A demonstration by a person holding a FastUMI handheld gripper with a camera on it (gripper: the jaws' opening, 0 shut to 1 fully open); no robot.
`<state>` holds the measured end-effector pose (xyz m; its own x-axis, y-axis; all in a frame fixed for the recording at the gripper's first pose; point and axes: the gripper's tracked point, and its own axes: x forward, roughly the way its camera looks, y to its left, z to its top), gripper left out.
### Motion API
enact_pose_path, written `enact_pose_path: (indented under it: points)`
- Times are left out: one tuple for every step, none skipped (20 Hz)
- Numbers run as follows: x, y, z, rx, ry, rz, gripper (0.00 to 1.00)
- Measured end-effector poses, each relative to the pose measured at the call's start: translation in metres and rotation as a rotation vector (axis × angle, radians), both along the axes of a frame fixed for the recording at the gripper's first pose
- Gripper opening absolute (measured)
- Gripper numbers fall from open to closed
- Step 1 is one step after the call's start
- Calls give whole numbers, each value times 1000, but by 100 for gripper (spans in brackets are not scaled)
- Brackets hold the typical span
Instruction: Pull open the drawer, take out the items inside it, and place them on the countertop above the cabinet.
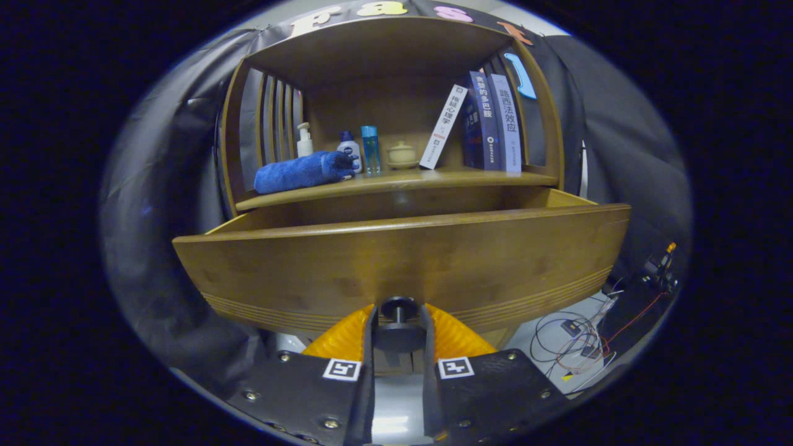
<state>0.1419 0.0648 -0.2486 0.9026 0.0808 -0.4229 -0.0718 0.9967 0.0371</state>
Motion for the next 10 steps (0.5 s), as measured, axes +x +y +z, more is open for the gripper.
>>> enact_pose_path:
  points:
    - [-8, -2, -5, -8, 20, -2, 31]
    - [-12, 0, 0, 2, 3, -5, 31]
    - [-18, -1, -3, -11, 33, 1, 32]
    - [-20, -1, -1, -12, 21, -2, 31]
    - [-20, -1, -4, -20, 33, -3, 31]
    - [-20, -1, -2, -26, 33, -4, 31]
    - [-20, -1, -3, -29, 37, -4, 31]
    - [-21, -2, -1, -23, 30, -5, 31]
    - [-21, -1, -1, -20, 31, -4, 31]
    - [-21, -1, -1, -19, 26, -5, 31]
